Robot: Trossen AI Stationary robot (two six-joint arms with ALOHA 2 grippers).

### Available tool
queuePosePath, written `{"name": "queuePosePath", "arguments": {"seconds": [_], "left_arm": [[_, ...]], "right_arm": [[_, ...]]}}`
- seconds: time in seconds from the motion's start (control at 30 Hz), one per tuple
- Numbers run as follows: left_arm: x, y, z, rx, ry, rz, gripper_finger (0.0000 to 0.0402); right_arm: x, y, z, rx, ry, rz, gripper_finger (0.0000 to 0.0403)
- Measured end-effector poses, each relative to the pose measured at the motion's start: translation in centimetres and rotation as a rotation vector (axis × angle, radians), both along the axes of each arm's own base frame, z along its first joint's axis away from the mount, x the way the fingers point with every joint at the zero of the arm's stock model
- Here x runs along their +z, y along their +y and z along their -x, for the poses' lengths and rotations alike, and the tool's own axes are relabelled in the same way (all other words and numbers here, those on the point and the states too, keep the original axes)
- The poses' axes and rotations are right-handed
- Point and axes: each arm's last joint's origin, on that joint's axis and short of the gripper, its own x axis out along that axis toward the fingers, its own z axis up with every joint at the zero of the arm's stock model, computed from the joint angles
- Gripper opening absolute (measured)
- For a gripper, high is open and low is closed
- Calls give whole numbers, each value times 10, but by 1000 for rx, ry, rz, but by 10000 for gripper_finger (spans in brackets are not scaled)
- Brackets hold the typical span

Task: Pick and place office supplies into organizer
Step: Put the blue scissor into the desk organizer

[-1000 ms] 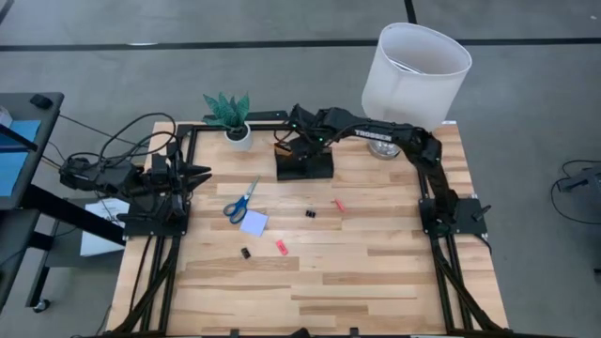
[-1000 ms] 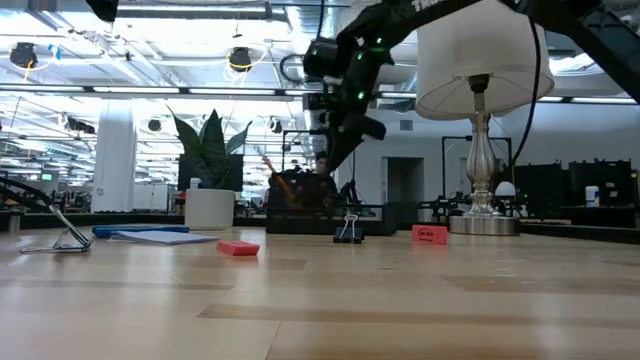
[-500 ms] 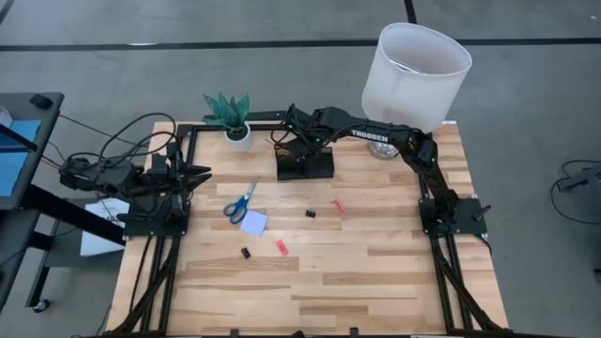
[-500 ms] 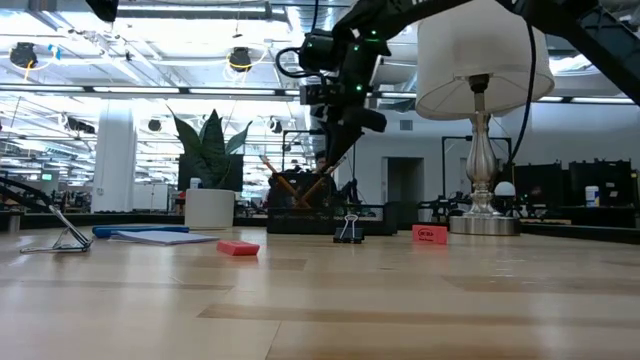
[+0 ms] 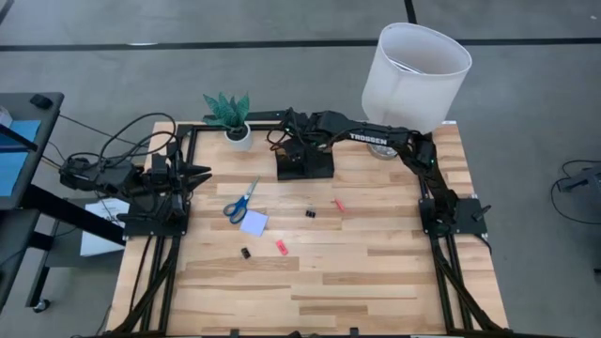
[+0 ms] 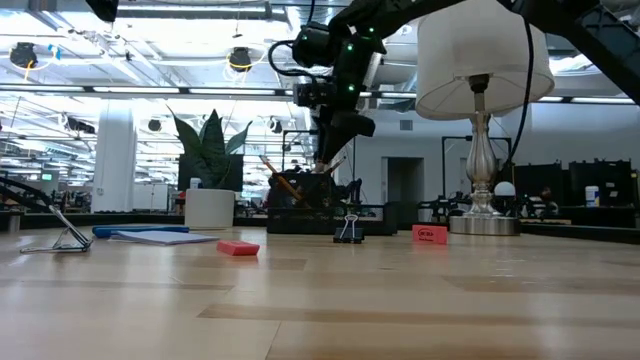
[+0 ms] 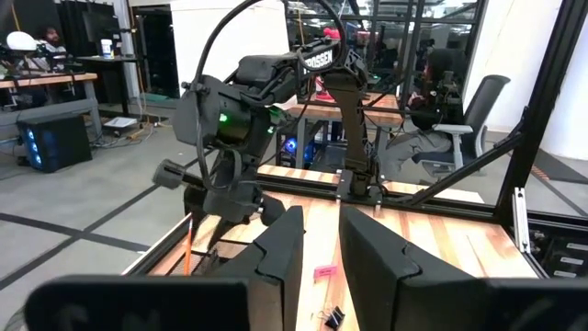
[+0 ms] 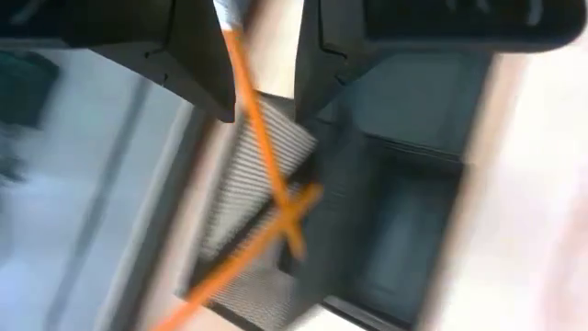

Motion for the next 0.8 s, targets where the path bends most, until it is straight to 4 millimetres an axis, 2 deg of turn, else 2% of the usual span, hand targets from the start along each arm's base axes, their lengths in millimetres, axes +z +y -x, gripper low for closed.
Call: {"name": "queuePosePath", "arguments": {"seconds": [0.23,0.4,0.5,0.7,0.8], "left_arm": [[0,0,0,0,0,-1,66],[-1,0,0,0,18,-51,66],[-1,0,0,0,25,-86,66],[-5,-1,0,-40,76,-132,66],[-12,-3,-4,-68,174,-132,66]], "right_arm": [[7,4,-4,-85,-12,174,121],[22,12,-5,-254,-111,121,122],[24,19,-4,-353,-139,77,122],[18,51,3,-462,-43,12,123],[16,72,9,-479,33,1,123]]}}
